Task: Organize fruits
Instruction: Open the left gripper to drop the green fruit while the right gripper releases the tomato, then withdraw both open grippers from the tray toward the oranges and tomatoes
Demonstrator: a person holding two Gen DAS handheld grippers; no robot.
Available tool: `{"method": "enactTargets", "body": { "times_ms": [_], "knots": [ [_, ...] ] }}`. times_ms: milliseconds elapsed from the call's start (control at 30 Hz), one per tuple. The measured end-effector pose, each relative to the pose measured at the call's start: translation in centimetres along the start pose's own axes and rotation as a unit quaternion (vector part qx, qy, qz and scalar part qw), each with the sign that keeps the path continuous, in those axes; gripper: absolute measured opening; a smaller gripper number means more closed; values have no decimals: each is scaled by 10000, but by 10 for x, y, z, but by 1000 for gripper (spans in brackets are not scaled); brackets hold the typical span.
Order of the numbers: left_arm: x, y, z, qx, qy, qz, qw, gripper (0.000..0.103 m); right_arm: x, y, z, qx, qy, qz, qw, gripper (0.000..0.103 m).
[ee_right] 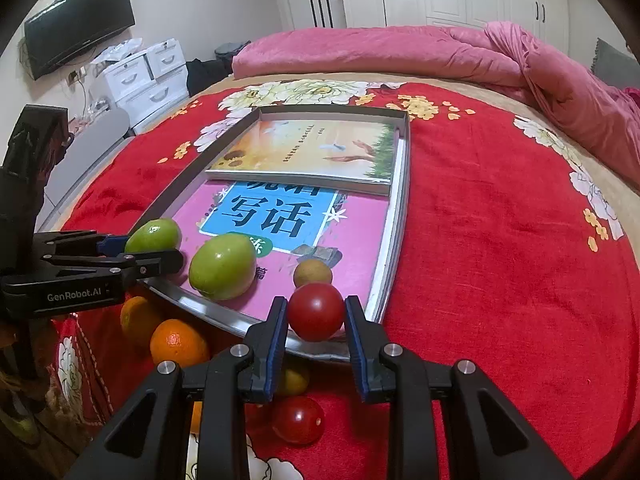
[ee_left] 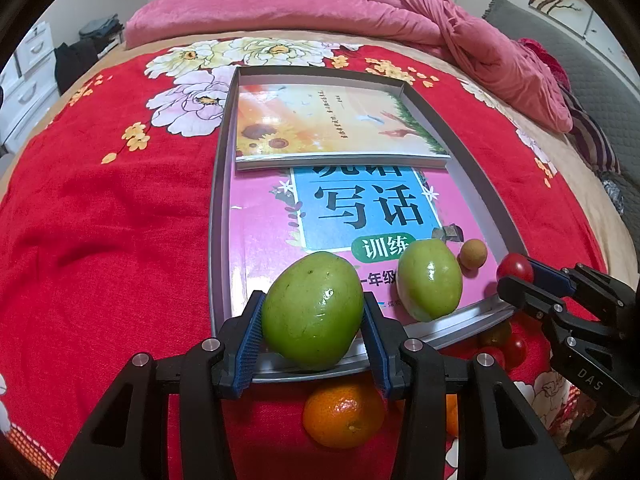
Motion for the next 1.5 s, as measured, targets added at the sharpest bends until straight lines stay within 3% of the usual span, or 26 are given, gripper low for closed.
{"method": "enactTargets", "body": {
  "times_ms": [367, 433, 500, 700, 1300, 1400, 1500],
  "knots": [
    [0, 0, 0, 1, 6, 1, 10000, 48, 0, 2, -1, 41, 7, 93, 9999, 29],
    [0, 0, 0, 5, 8, 5, 10000, 48, 0, 2, -1, 42, 2, 101, 9999, 31],
    [0, 0, 0, -5, 9, 0, 10000, 48, -1, 2, 0, 41, -21, 85, 10000, 41],
    [-1, 0, -2, -28, 33, -59, 10000, 48, -4, 7, 1, -81, -88, 19, 9999, 51],
    [-20, -2, -5, 0, -73, -109, 9999, 52, -24, 0, 4, -15, -377, -77, 9993, 57],
    [-22, -2, -6, 17, -80, -80, 9999, 52, -25, -1, 4, 31, -381, -74, 9992, 64],
    [-25, -2, -6, 15, -100, -76, 9999, 54, -27, -2, 4, 35, -412, -80, 9991, 64]
  ]
}}
Point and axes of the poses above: each gripper's, at about its wrist camera, not at the fingertips, and x roughly the way its jaws point, y to its left, z to its top, the point moved 7 cm from there along x, roughly the way its jaws point, and after that the axes turned 2 degrees about y, right-handed, at the moved point
